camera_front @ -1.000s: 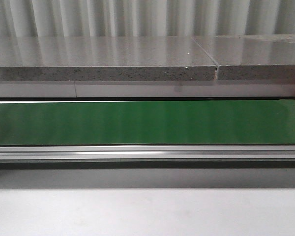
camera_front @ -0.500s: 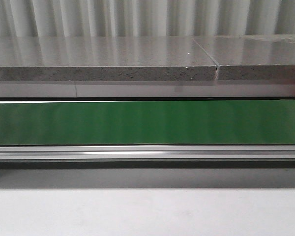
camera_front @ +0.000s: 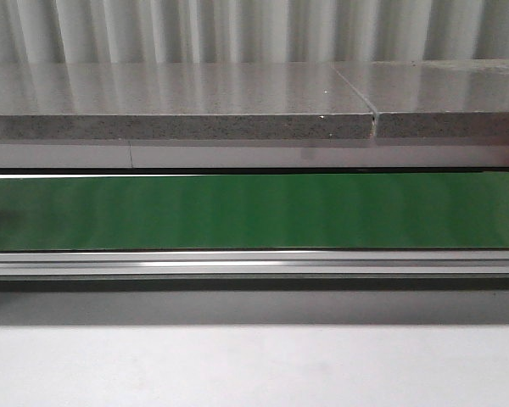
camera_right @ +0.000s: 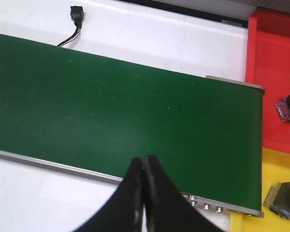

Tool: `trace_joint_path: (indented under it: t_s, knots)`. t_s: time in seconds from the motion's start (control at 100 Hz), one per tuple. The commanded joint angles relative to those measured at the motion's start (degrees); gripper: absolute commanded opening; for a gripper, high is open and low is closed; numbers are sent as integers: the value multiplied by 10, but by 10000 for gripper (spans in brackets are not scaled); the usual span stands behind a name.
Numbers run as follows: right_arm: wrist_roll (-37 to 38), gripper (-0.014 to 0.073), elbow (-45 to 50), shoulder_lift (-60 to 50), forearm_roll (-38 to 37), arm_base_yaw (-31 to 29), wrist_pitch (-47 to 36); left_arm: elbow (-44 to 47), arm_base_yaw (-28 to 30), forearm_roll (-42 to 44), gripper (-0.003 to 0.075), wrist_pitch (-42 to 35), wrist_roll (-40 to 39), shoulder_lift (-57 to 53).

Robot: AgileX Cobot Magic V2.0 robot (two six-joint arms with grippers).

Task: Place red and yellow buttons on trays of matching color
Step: 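Set the red button on the conveyor's near end and open the left gripper, then grasp a yellow button from the table with the left gripper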

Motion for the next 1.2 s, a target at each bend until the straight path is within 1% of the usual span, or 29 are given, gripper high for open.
trace_joint_path:
  t_s: [0.0,0.2,0.77,1.03,1.19]
  knots:
    - [-4,-60,-14,-7,3,-1,-31,-11,1,0,589,-47,-8,2]
    - [-4,-60,-14,-7,3,-1,-31,-14,1,0,589,-74,-9,55]
    - [-4,-60,-14,-7,3,-1,-31,-103,1,-2,589,-78,-9,212]
    - [-4,-60,-14,-7,3,-1,-31,-141,0,-11,587,-84,-9,244]
    - [-4,-60,-14,-7,3,-1,-31,-142,0,-13,580,-91,-9,245]
